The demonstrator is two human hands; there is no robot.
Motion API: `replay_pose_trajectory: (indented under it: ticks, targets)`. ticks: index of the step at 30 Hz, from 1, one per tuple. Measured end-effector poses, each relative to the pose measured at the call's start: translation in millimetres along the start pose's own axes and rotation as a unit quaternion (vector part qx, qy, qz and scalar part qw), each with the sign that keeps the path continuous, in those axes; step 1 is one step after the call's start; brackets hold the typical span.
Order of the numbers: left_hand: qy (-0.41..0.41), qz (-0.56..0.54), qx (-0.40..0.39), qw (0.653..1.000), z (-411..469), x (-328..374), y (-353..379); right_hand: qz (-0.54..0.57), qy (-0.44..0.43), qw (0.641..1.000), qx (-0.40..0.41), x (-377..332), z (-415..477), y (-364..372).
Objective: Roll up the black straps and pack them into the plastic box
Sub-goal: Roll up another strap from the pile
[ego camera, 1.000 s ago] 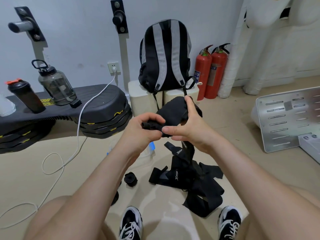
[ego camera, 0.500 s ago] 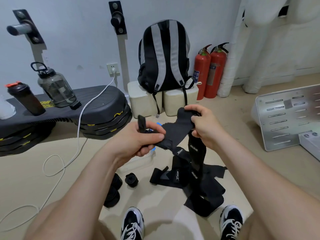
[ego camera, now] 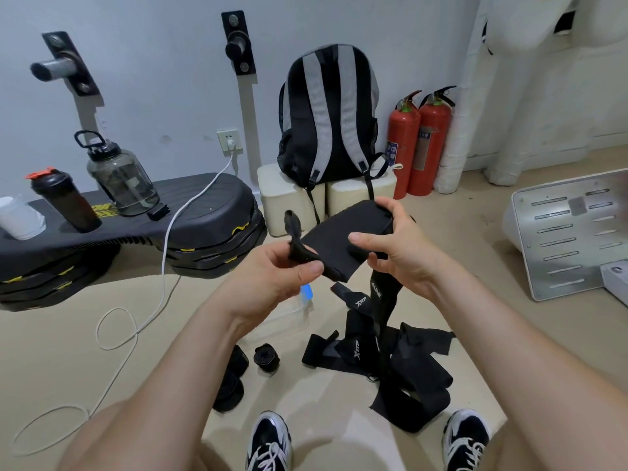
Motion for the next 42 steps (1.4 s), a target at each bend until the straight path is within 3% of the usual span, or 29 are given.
replay_pose_trajectory:
  ticks: [4, 10, 15, 19, 25, 30, 33, 36, 38, 40, 42]
  targets:
    - [-0.016, -0.074, 0.027, 0.997, 2, -4, 5, 0.010, -0.030, 0.999, 0.018, -2, 0, -1]
    - [-0.045, -0.062, 0.128, 0.989, 9, -12, -6, -0.015, -0.048, 0.998, 0.022, 0, 0, -1]
    - [-0.011, 0.009, 0.194, 0.981, 9, -6, -6, 0.043, -0.066, 0.997, 0.011, 2, -4, 3]
    - [0.016, 0.063, 0.235, 0.970, 6, 3, -3, 0.015, -0.084, 0.996, 0.026, 3, -6, 6]
    - [0.048, 0.115, 0.208, 0.970, 9, 14, 2, -0.007, -0.074, 0.997, 0.013, 3, -10, 8]
    - [0.055, 0.059, 0.189, 0.979, 12, 13, 6, -0.087, -0.056, 0.994, -0.028, 9, -14, 19]
    - [0.062, -0.015, 0.168, 0.984, 15, 13, 5, -0.073, -0.043, 0.996, -0.030, 7, -15, 17]
    - [0.025, -0.058, 0.152, 0.986, 18, 8, 3, 0.033, -0.019, 0.999, -0.004, 4, -15, 8]
    - [-0.018, -0.023, 0.110, 0.994, 17, -2, 5, 0.084, 0.001, 0.996, 0.040, 3, -12, -4]
    - [-0.063, 0.048, 0.034, 0.996, 12, -14, 13, 0.068, 0.013, 0.993, 0.095, 2, -10, -18]
    - [-0.097, 0.096, -0.033, 0.990, 8, -26, 20, -0.016, 0.029, 0.991, 0.131, 1, -5, -28]
Point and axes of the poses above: each hand's wrist, its own z-axis towards the middle knuckle, its own y-axis out of the palm, x = y × z, the point moved 6 cm from there along z, towards the middle knuckle, and after that the axes turned 11 degrees about z, right-handed, at the moved point
